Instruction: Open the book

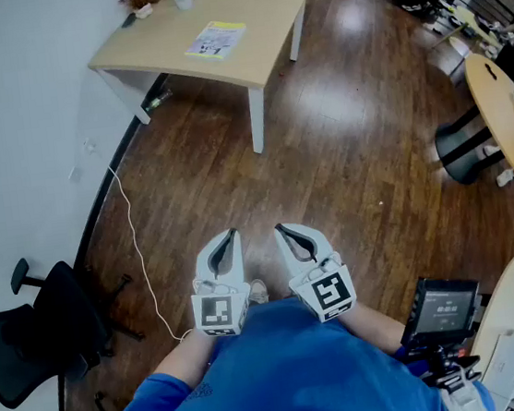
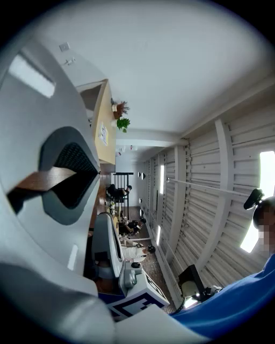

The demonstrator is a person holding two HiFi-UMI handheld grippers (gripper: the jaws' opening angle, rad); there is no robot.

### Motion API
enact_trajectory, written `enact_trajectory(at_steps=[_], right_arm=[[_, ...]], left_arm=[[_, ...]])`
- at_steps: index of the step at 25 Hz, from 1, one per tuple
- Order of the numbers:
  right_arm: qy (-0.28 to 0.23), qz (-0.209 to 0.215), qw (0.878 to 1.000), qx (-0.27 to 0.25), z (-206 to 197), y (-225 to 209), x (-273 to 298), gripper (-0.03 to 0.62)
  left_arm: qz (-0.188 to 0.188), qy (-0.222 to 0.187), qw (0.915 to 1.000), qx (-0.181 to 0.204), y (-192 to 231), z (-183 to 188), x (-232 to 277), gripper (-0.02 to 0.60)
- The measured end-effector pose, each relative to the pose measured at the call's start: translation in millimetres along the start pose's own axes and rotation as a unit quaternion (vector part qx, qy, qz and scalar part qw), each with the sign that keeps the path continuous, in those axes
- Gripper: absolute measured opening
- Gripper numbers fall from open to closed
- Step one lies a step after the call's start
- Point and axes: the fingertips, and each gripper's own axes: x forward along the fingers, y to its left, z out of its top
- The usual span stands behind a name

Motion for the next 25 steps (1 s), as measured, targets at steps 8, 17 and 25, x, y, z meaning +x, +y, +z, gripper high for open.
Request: enact_trajectory(at_steps=[8, 17, 25], right_arm=[[0.001, 0.08, 0.997, -0.016, 10, 70, 70, 0.003], [0.014, 0.201, 0.978, -0.045, 12, 167, 136, 0.003], [0.006, 0.258, 0.964, -0.061, 24, 210, 166, 0.003]], left_arm=[[0.074, 0.004, 0.9972, -0.01, 87, -10, -39, 0.008], [0.192, 0.018, 0.9805, -0.037, 177, -37, -115, 0.008], [0.255, 0.006, 0.9658, -0.047, 217, -37, -142, 0.007]])
